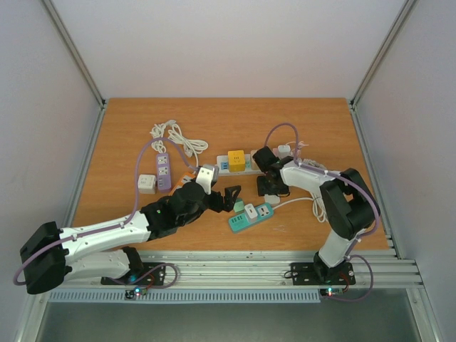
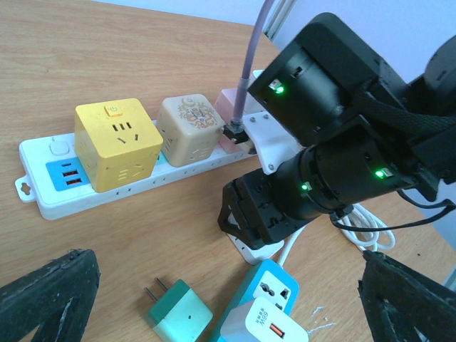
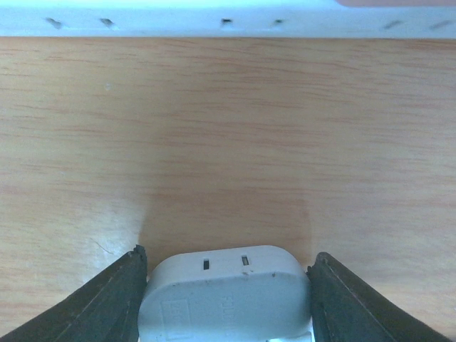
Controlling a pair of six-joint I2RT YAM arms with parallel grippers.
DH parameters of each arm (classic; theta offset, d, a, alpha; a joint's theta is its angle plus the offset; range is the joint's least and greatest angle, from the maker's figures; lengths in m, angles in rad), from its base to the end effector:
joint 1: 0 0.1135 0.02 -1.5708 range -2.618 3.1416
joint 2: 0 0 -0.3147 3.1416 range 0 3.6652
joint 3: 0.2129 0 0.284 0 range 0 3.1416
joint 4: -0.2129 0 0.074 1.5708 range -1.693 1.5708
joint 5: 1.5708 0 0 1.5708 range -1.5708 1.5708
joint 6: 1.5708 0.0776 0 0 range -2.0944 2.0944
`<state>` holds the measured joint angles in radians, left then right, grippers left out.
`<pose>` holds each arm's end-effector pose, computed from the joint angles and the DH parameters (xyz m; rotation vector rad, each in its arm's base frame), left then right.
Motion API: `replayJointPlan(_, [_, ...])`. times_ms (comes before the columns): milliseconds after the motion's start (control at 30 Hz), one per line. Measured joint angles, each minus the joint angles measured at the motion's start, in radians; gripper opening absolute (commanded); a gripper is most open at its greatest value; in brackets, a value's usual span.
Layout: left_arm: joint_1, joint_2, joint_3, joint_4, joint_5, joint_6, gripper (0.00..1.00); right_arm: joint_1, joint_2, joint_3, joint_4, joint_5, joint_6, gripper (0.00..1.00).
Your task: Insert the plug
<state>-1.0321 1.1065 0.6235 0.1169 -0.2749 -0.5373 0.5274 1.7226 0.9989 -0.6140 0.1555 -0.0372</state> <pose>0.1677 -0.2395 0.2659 0.3045 1.9798 -0.7737 0.3086 0.1658 0.1392 -0.7757 2.7686 -0.1356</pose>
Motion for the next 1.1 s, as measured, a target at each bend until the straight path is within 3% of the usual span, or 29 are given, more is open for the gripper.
replayJointPlan(400, [0.001,0.069,0.04,-0.017,0.034,0.027,0.99,0.0,-0.36,-0.104,0.056,0.034,0.147,0.55])
replayJointPlan(633, [0.003,0.133,0.12,-0.018,0.143,0.056,1.0,0.0,-0.563,-0.144,0.064,-0.007,0.355,0.55])
replayJointPlan(800, [0.004,0.227,0.223,-0.02,0.21,0.023,0.89,0.0,-0.663,-0.153,0.042,-0.066,0.496,0.56])
replayJointPlan(1100, [0.011,0.358,0.276,-0.001,0.34,-0.098,0.63,0.0,-0.784,-0.132,-0.009,-0.162,0.58,0.57])
